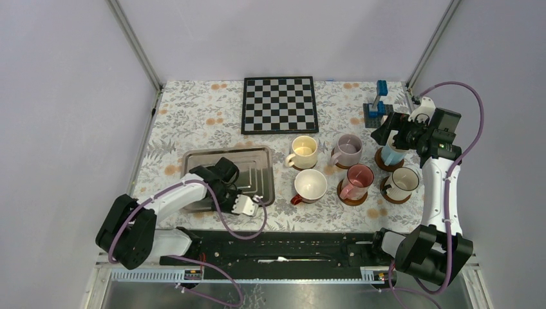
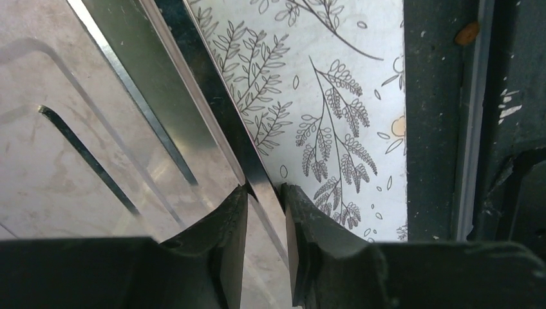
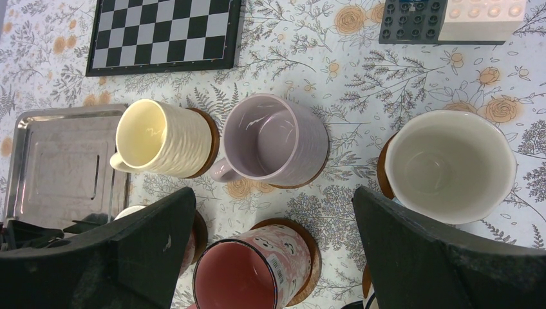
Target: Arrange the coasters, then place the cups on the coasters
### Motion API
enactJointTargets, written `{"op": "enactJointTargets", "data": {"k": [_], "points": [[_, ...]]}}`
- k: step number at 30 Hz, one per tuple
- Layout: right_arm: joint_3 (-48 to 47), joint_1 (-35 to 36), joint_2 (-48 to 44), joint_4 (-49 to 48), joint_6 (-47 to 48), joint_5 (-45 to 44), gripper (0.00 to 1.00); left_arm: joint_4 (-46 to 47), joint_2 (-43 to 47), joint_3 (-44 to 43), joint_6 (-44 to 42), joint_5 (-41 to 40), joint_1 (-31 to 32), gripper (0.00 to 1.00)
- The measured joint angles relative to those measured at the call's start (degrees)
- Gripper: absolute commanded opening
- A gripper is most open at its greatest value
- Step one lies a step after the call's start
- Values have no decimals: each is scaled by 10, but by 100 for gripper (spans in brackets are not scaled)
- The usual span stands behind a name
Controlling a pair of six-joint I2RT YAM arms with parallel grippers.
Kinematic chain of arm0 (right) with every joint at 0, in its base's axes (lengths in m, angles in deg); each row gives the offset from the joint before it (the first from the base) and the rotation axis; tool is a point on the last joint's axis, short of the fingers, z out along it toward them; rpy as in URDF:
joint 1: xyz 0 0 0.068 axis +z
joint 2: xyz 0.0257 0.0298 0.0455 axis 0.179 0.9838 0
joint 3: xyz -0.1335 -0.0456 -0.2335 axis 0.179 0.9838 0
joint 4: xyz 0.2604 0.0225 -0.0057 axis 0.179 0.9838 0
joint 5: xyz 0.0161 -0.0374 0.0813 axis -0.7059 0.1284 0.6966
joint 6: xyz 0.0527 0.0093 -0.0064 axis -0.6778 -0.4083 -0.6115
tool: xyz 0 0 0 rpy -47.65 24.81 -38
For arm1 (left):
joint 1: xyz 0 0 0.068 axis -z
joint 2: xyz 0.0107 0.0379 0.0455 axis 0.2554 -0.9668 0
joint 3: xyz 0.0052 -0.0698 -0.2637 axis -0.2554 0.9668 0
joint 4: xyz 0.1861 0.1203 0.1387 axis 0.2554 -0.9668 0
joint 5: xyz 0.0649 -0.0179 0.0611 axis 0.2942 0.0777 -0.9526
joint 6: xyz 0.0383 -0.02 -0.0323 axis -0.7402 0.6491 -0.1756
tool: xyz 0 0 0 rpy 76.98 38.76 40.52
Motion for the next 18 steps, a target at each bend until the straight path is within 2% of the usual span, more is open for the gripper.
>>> {"op": "enactJointTargets", "data": {"k": [6, 8, 13, 16, 18], "points": [[0, 0, 0, 0, 0, 0, 100, -10, -18, -11, -18, -16, -3, 27], [-1, 0, 0, 2, 0, 0, 100, -19, -38, -29, -19, -16, -7, 33], [-10, 0, 0, 11, 7, 0, 100, -28, -66, -52, -15, -31, -10, 66], [-19, 0, 0, 20, 14, 1, 100, -50, -71, -68, 6, -40, -16, 98], [-31, 0, 3, 31, 18, 4, 100, -87, -78, -107, 26, -34, -30, 99]]}}
